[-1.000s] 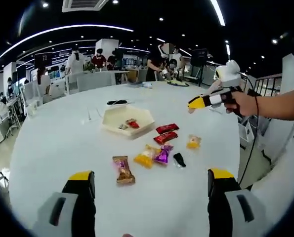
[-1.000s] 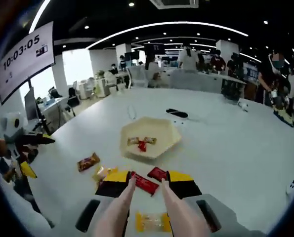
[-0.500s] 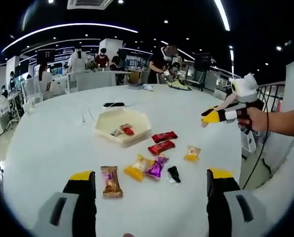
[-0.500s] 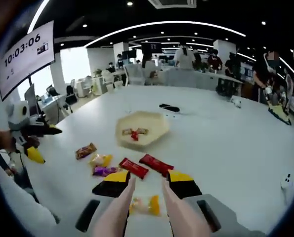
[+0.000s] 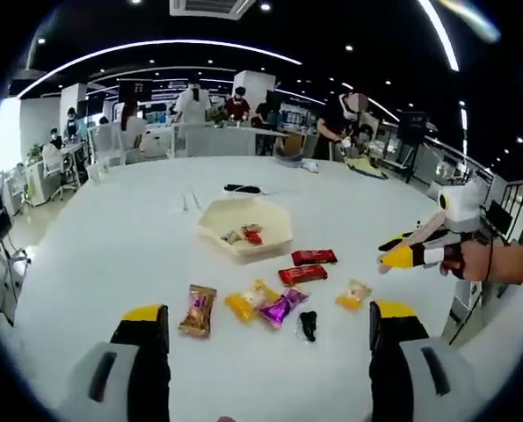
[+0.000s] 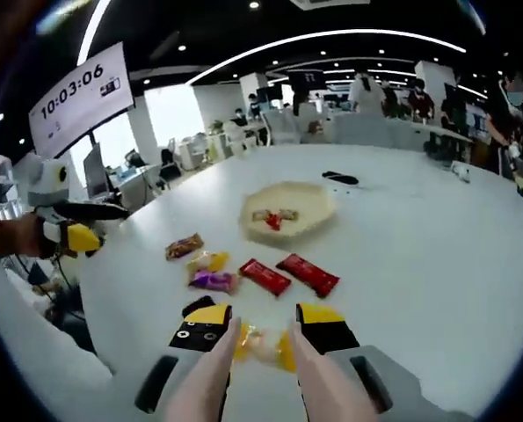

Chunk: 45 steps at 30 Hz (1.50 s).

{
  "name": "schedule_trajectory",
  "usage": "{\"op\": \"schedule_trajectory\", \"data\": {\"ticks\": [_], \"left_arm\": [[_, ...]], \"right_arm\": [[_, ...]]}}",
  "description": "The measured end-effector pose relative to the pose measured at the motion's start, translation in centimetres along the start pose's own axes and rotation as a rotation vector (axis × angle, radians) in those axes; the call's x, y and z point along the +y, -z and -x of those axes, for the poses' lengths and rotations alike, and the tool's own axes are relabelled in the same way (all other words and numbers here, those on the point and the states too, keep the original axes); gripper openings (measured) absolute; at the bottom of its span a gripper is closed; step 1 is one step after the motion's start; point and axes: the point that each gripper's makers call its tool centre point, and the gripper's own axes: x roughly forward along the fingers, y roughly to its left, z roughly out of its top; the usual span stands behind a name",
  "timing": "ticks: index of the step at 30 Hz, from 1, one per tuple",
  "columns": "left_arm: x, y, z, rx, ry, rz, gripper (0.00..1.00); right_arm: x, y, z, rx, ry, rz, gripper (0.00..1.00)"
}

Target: Place the target food into the container with the food tongs after gripping and lifting it, then release it inside without dropping or visibly crushing the food.

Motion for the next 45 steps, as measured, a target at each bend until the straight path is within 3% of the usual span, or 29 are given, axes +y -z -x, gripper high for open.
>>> {"op": "schedule_trajectory", "data": {"ticks": [4,8,9,13,19,22,23,29,36,39,42,45], "left_arm": [[-0.7,0.5,0.4,-0.004,-0.045,-0.009,1.00],[-0.8,0.6,0.2,0.014,-0.048,-0.040,1.00],[-0.9,0.4,0.3,0.005,-0.047,-0.046,1.00],[-0.7,-0.2,0.4,-0.038,-0.078,-0.057,1.00],[-1.7,-0.7,-0.6,-0.038,-0.042,-0.064,1.00],[-1.8,-1.3,-0.7,-0.062,-0.039,-0.086,1.00],[-1.8,-1.2,-0.8,-0.058,-0.039,-0.078,1.00],[-2.9,0.3,-1.2,0.017,-0.001,-0.097,1.00],[-3.0,0.6,-0.5,0.008,-0.020,-0.065,1.00],[-3.5,0.3,-0.4,-0.004,-0.006,-0.060,1.00],[-3.6,0.3,-0.4,0.016,-0.004,-0.058,0.99],[-3.6,-0.3,-0.1,0.001,-0.017,-0.063,0.99]], "right_arm": [[-0.2,0.4,0.2,0.015,-0.026,0.011,0.28],[-0.9,-0.2,1.0,-0.004,-0.019,0.025,0.28],[-0.9,-0.6,1.2,-0.031,-0.025,0.016,0.28],[-1.3,0.0,1.7,-0.017,-0.024,0.044,0.28],[-2.3,-0.1,2.5,-0.032,0.021,0.007,0.28],[-2.1,-0.1,2.4,-0.041,0.010,0.002,0.28],[-2.2,0.2,2.3,-0.022,0.007,0.043,0.28],[-2.0,-0.3,2.8,-0.027,0.006,0.071,0.28],[-1.7,-0.4,2.2,-0.026,-0.034,0.087,0.28],[-1.1,-1.3,2.4,-0.054,-0.065,0.091,0.28],[-1.3,-1.5,1.9,-0.041,-0.067,0.086,0.28],[-1.0,-1.2,1.2,-0.034,-0.097,0.101,0.28]]}}
